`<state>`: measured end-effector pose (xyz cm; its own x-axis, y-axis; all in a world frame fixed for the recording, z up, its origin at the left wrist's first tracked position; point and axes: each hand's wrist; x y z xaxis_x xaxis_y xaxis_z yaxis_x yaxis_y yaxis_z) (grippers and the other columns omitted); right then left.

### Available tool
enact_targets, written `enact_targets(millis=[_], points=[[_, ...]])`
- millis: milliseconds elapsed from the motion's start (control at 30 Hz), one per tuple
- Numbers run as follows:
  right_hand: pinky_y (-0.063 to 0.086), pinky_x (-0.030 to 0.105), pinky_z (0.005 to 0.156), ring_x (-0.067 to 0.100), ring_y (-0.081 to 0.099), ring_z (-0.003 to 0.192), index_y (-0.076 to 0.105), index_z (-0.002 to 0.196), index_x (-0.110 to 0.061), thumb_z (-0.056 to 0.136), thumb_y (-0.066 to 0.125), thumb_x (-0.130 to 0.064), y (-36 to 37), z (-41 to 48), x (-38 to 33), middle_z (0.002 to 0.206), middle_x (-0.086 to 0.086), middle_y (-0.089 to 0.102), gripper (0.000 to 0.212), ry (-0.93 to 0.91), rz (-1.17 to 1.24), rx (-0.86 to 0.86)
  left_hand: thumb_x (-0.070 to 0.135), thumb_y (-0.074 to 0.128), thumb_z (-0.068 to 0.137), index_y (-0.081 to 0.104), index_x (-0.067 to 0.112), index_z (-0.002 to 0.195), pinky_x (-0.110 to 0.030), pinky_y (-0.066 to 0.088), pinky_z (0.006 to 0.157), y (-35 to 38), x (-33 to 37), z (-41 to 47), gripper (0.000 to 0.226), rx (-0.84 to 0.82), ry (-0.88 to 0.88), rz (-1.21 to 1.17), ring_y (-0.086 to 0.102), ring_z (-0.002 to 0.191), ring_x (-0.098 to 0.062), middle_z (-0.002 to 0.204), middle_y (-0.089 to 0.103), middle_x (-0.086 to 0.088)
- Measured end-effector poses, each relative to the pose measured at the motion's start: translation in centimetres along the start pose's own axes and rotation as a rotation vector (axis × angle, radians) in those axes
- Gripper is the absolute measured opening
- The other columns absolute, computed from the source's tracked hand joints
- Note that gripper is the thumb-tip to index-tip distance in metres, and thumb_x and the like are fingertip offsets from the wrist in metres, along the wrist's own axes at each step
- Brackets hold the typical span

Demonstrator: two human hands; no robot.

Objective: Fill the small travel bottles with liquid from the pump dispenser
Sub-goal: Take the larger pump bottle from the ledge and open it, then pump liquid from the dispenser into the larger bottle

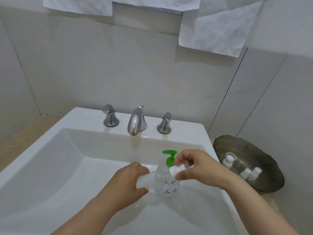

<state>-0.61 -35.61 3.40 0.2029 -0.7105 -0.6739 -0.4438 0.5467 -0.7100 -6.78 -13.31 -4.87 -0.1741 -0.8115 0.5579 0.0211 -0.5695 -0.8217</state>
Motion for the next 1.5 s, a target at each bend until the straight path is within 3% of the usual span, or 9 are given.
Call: enact_targets(millis=[133, 300, 400, 567, 700, 867, 1300, 1400, 1500], points=[[0.049, 0.021, 0.085, 0.018, 0.062, 0.088, 0.073, 0.099, -0.034, 0.075, 0.082, -0.016, -1.3, -1.2, 1.8, 0.092, -0.011, 0.068, 0.031, -0.054, 0.162, 0.141, 0.035, 0.073, 0.074, 0.059, 0.033, 0.102, -0.016, 0.045, 0.084, -0.2, -0.4, -0.1, 0.031, 0.019, -0.082, -0.103, 0.053, 0.091, 0.0, 0.098, 0.055, 0.018], [0.055, 0.032, 0.085, 0.018, 0.065, 0.086, 0.068, 0.102, -0.015, 0.083, 0.072, -0.004, -1.4, -0.4, 4.4, 0.097, 0.008, 0.072, 0.023, 0.013, 0.55, 0.437, 0.03, 0.077, 0.07, 0.059, 0.033, 0.088, -0.021, 0.051, 0.081, -0.4, -0.7, -0.2, 0.026, 0.048, -0.163, -0.224, 0.061, 0.087, -0.002, 0.093, 0.061, 0.016], [0.048, 0.023, 0.078, 0.017, 0.063, 0.094, 0.062, 0.109, -0.012, 0.08, 0.069, 0.007, -1.1, 1.0, 4.9, 0.103, 0.008, 0.07, 0.036, 0.006, 0.617, 0.479, 0.03, 0.075, 0.069, 0.058, 0.032, 0.086, -0.023, 0.053, 0.077, -0.3, -0.8, -0.1, 0.025, 0.056, -0.194, -0.245, 0.062, 0.083, -0.005, 0.091, 0.062, 0.013], [0.045, 0.023, 0.083, 0.013, 0.062, 0.098, 0.066, 0.107, -0.023, 0.078, 0.069, 0.005, -1.3, 4.7, 5.0, 0.11, 0.0, 0.068, 0.04, -0.077, 0.466, 0.617, 0.029, 0.073, 0.064, 0.057, 0.026, 0.085, -0.025, 0.053, 0.068, -1.8, -0.7, 2.3, 0.027, -0.009, -0.199, -0.17, 0.061, 0.078, -0.01, 0.09, 0.062, 0.008], [0.041, 0.006, 0.074, 0.008, 0.059, 0.101, 0.066, 0.109, -0.019, 0.082, 0.064, 0.001, -1.9, 7.3, 4.3, 0.107, -0.006, 0.065, 0.034, -0.135, 0.381, 0.712, 0.023, 0.074, 0.064, 0.058, 0.023, 0.086, -0.023, 0.053, 0.058, -2.0, -1.5, 3.8, 0.027, -0.001, -0.23, -0.212, 0.063, 0.075, -0.013, 0.092, 0.062, 0.003], [0.047, 0.027, 0.091, 0.013, 0.058, 0.101, 0.06, 0.124, -0.015, 0.084, 0.063, 0.0, -2.3, 10.7, 4.1, 0.111, -0.002, 0.062, 0.043, -0.112, 0.404, 0.734, 0.028, 0.073, 0.06, 0.06, 0.028, 0.086, -0.026, 0.056, 0.068, -0.4, -2.6, 3.5, 0.028, 0.006, -0.247, -0.298, 0.064, 0.078, -0.008, 0.09, 0.064, 0.009], [0.042, 0.031, 0.102, 0.011, 0.053, 0.117, 0.054, 0.132, -0.015, 0.086, 0.064, -0.008, 1.6, 8.8, 5.6, 0.127, -0.005, 0.056, 0.047, -0.144, 0.239, 0.88, 0.032, 0.076, 0.068, 0.058, 0.032, 0.091, -0.017, 0.049, 0.076, 1.3, -2.5, 3.5, 0.029, 0.06, -0.157, -0.264, 0.059, 0.085, -0.003, 0.094, 0.059, 0.014], [0.043, 0.02, 0.098, 0.004, 0.056, 0.106, 0.067, 0.113, -0.016, 0.089, 0.061, -0.01, 3.7, 4.9, 4.6, 0.111, -0.006, 0.064, 0.026, -0.344, 0.034, 0.808, 0.032, 0.077, 0.069, 0.06, 0.03, 0.092, -0.018, 0.05, 0.075, 1.2, -2.2, 3.5, 0.029, 0.083, -0.135, -0.273, 0.059, 0.084, -0.004, 0.093, 0.06, 0.014], [0.039, 0.008, 0.092, -0.001, 0.055, 0.104, 0.068, 0.111, -0.016, 0.089, 0.054, -0.022, 5.2, 2.3, 3.8, 0.11, -0.01, 0.063, 0.028, -0.443, -0.141, 0.701, 0.033, 0.077, 0.071, 0.061, 0.029, 0.095, -0.016, 0.048, 0.076, 0.9, -1.9, 3.5, 0.03, 0.118, -0.103, -0.242, 0.059, 0.085, -0.003, 0.093, 0.06, 0.014]])
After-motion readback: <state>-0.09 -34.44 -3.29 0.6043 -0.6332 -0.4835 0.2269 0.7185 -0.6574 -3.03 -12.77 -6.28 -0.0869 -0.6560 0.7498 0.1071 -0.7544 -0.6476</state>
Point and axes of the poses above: each hand's wrist, its own z-axis towards the middle knuckle, its own y-axis out of the palm, x = y × z
